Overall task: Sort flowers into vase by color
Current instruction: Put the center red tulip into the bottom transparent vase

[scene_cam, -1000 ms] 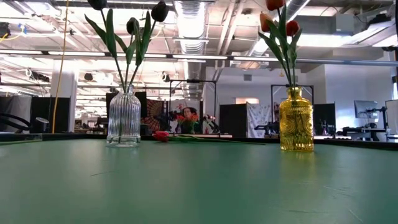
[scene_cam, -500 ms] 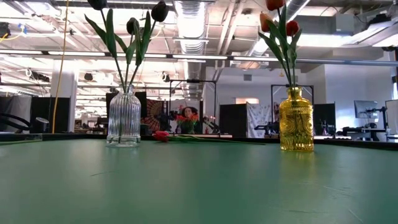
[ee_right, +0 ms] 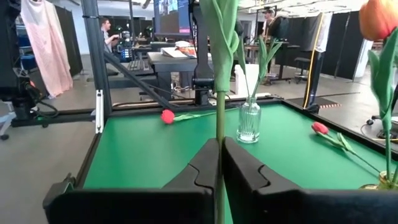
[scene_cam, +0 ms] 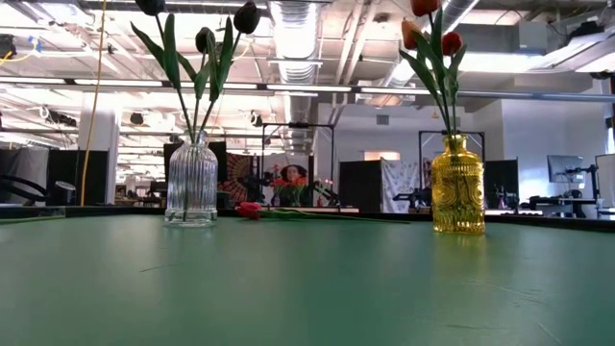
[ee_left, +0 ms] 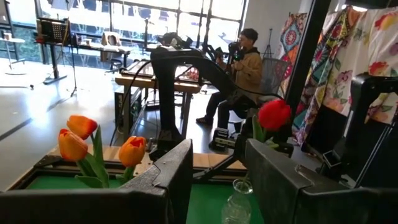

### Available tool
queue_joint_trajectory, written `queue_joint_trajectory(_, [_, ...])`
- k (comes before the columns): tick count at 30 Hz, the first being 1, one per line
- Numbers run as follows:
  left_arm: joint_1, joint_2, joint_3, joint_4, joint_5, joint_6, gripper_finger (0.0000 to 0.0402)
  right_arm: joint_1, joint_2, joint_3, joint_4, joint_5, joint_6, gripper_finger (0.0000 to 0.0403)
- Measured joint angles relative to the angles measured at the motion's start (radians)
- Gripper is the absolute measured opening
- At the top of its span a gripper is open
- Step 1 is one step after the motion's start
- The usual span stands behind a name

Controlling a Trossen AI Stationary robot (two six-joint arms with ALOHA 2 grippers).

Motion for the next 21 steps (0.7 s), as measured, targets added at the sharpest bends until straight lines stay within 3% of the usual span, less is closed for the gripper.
queue_joint_trajectory(15, [0.000,0.000,0.000,-0.003,-0.001,0.006,0.0137,0.001,-0.001,0.000,-0.005,-0.130,-0.001,0.0053])
queue_joint_trajectory(21, [0.000,0.000,0.000,-0.006,-0.001,0.007,0.0137,0.001,-0.028,0.026,-0.005,-0.166,-0.066,0.0081])
